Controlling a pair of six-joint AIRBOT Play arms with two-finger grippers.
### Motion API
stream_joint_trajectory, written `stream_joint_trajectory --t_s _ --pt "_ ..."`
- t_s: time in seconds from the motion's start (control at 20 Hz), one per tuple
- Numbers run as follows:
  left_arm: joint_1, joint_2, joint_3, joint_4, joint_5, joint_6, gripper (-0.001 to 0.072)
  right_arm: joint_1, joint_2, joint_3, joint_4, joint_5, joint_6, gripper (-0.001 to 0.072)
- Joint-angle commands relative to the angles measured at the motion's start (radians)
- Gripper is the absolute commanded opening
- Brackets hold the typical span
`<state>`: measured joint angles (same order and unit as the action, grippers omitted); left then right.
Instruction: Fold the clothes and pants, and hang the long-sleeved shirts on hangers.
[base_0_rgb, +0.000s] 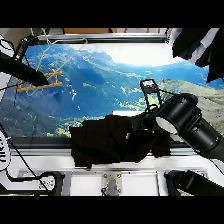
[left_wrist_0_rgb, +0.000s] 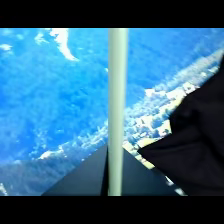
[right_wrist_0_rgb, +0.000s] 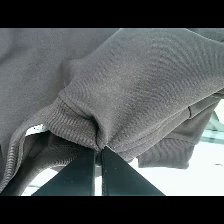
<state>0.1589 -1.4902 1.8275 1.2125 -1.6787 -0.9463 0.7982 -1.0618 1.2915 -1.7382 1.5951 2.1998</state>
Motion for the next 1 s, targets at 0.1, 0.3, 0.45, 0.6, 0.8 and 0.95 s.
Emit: stream_joint_trajectory --t_s 0.1,0.3,0.45,0.6,0.8,0.95 --pt "-0.006 0.027 -0.057 -0.063 -0.092 0.252 0.0011 0.001 0.0 0.0 0.0 0.0 0.0 0.0021" --pt "-0.005 0.127 -0.293 -0.063 -0.131 0.513 0.0011 0.001 0.0 0.0 0.0 0.0 0.0 0.0021" --pt "-0.005 0.228 -0.462 -0.064 -0.145 0.582 0.0011 0.001 0.0 0.0 0.0 0.0 0.0 0.0021" --pt "-0.005 0.346 -0.587 -0.064 -0.151 0.583 0.0011 0.001 0.0 0.0 0.0 0.0 0.0 0.0021" --pt "-0.006 0.502 -0.749 -0.067 -0.15 0.583 0.0011 0.001 0.0 0.0 0.0 0.0 0.0 0.0021" --pt "-0.005 0.595 -0.864 -0.144 -0.15 0.583 0.0011 0.001 -0.001 0.0 0.001 0.0 0.0 0.0021"
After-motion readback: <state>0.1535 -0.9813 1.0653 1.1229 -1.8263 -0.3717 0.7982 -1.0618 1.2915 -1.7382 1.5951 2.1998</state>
